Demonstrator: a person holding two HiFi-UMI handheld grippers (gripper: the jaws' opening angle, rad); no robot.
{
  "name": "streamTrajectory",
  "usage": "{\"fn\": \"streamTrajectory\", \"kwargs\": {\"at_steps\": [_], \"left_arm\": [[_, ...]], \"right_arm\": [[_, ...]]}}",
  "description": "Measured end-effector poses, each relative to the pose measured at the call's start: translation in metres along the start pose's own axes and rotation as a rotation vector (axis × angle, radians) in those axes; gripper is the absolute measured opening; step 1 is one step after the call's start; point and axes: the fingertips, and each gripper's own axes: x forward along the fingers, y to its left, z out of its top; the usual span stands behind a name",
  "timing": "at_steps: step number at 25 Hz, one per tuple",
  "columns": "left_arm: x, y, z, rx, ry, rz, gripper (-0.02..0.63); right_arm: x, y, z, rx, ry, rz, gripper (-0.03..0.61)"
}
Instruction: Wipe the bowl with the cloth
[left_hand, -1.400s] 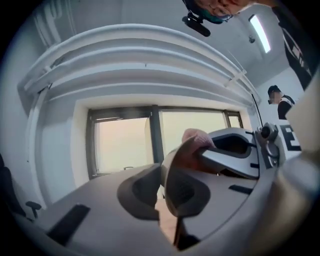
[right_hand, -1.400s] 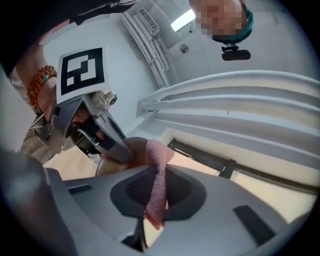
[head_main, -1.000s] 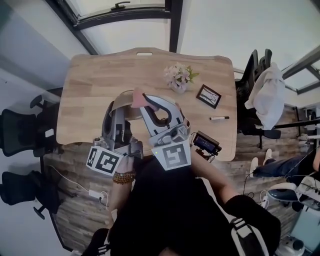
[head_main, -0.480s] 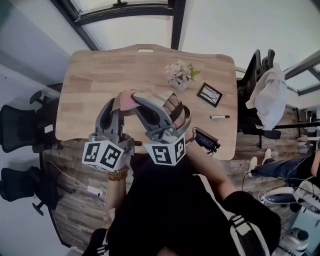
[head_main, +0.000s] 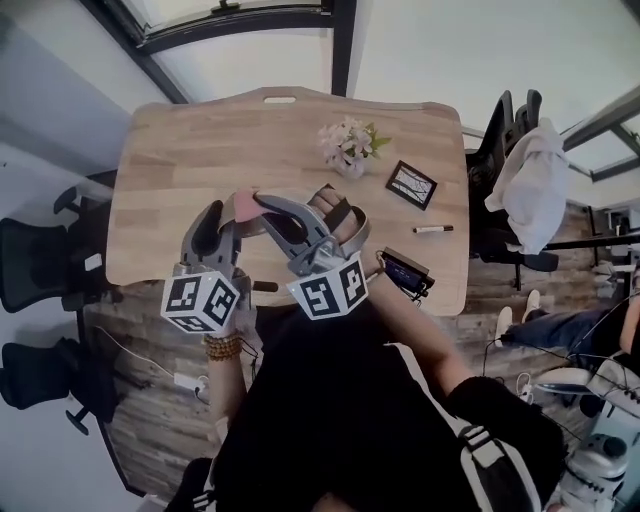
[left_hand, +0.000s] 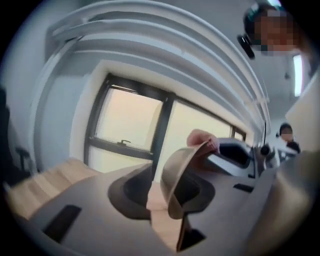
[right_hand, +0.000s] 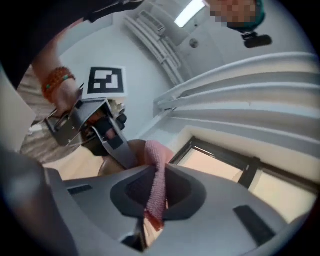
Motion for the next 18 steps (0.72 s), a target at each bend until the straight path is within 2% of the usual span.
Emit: {"fn": "streamTrajectory", "kwargs": {"at_steps": [1,2,3,4,7,10,11,12,13,15,16,17,18], "left_arm": [[0.003,-0.002,-0.004,0.134,0.059,0.025,0.091],[0.004,-0.005,-0.006,0.229,0.093,0.044,0.045],[0.004,-0.008,-0.005,0.26,0.095,0.052,0.039],[0.002,-0.009,-0.001,0.225,0.069,0.05,0.028],[-0.005,-0.004,0.019,-0.048,-0.089,0.024,0.032],[-0.009,0.007,0.023,-0.432,-0.223,-0.047,0.04],[-0.008,0.01,0.018,-0.524,-0.238,-0.057,0.042],[-0.006,0.013,0.011,-0.559,-0.233,-0.05,0.046],[-0.004,0.015,0.004,-0.535,-0.209,-0.03,0.048],[0.0,0.018,-0.01,-0.386,-0.126,0.018,0.048],[0.001,0.019,-0.014,-0.281,-0.081,0.047,0.085],[0.001,0.021,-0.014,-0.152,-0.044,0.081,0.123],[0.001,0.02,-0.011,-0.001,-0.016,0.117,0.135]], "right_arm": [[0.001,0.005,-0.001,-0.052,0.011,0.014,0.021],[0.001,0.007,-0.002,-0.07,0.017,0.016,0.021],[0.001,0.006,-0.002,-0.054,0.015,0.01,0.021],[0.0,0.003,-0.002,-0.013,0.006,0.0,0.021],[0.001,-0.012,0.01,0.136,-0.051,-0.062,0.026],[0.002,-0.025,0.015,0.336,-0.092,-0.099,0.029],[0.004,-0.026,0.012,0.385,-0.089,-0.091,0.029],[0.006,-0.024,0.008,0.398,-0.076,-0.079,0.029],[0.009,-0.02,0.002,0.368,-0.055,-0.065,0.027],[0.009,-0.009,-0.006,0.217,-0.016,-0.033,0.023],[0.009,-0.004,-0.007,0.13,-0.005,-0.015,0.023],[0.009,0.001,-0.007,0.05,0.001,0.005,0.023],[0.01,0.006,-0.006,-0.017,0.005,0.029,0.023]]}}
